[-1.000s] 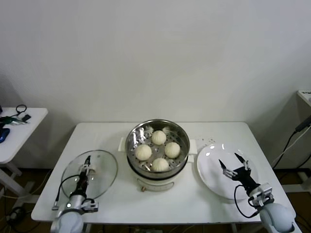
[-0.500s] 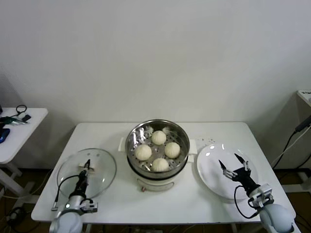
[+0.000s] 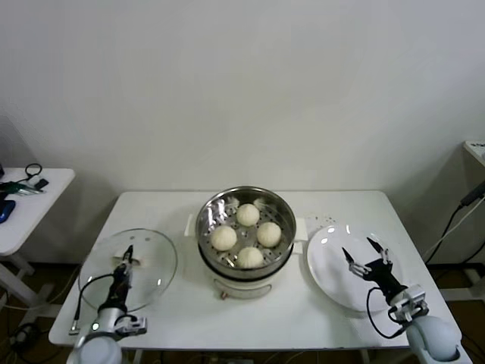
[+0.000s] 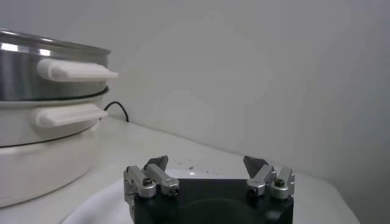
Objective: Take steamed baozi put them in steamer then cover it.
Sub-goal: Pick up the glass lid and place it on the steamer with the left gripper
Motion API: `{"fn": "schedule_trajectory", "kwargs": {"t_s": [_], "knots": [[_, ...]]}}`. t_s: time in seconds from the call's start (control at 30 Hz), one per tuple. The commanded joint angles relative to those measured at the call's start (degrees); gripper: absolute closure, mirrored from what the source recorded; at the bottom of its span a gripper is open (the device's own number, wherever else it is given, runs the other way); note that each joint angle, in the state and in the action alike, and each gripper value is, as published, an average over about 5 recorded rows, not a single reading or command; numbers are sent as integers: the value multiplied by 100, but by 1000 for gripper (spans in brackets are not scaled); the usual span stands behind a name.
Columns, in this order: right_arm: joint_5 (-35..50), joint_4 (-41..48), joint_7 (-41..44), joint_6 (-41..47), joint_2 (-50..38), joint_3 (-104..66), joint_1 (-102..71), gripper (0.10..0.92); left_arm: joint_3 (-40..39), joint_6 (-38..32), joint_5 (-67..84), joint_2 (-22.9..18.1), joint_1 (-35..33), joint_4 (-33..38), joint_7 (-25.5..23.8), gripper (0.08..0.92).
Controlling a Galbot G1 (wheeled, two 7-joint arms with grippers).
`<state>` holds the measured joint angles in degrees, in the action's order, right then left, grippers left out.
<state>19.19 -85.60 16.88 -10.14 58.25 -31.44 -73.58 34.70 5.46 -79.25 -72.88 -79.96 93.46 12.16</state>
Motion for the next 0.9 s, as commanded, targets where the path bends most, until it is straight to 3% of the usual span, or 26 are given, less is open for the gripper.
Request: {"fn": "schedule_trajectory", "kwargs": {"t_s": [0.03, 0.17, 0.3, 0.6, 0.73, 0.9], "knots": [[7, 5, 0, -3, -52, 17, 43, 203, 37, 758, 345, 110, -930, 1811, -187, 847], [2, -8, 58, 2, -126, 35, 45, 203, 10, 1311, 335, 280, -1188, 2506, -659, 847], [4, 23, 73, 6, -192, 78, 99, 203, -87, 1744, 324, 456, -1198, 2951, -817, 847], [-32, 254, 61, 10, -305, 309, 410, 203, -930, 2634, 59, 1090, -863, 3356, -1114, 847], [-66, 405, 55, 14, -308, 427, 624, 203, -1644, 2950, 123, 1458, -302, 3353, -1338, 847], [-75, 525, 35, 29, -349, 566, 781, 203, -2975, 3479, 135, 1739, 918, 3330, -1915, 847]]}}
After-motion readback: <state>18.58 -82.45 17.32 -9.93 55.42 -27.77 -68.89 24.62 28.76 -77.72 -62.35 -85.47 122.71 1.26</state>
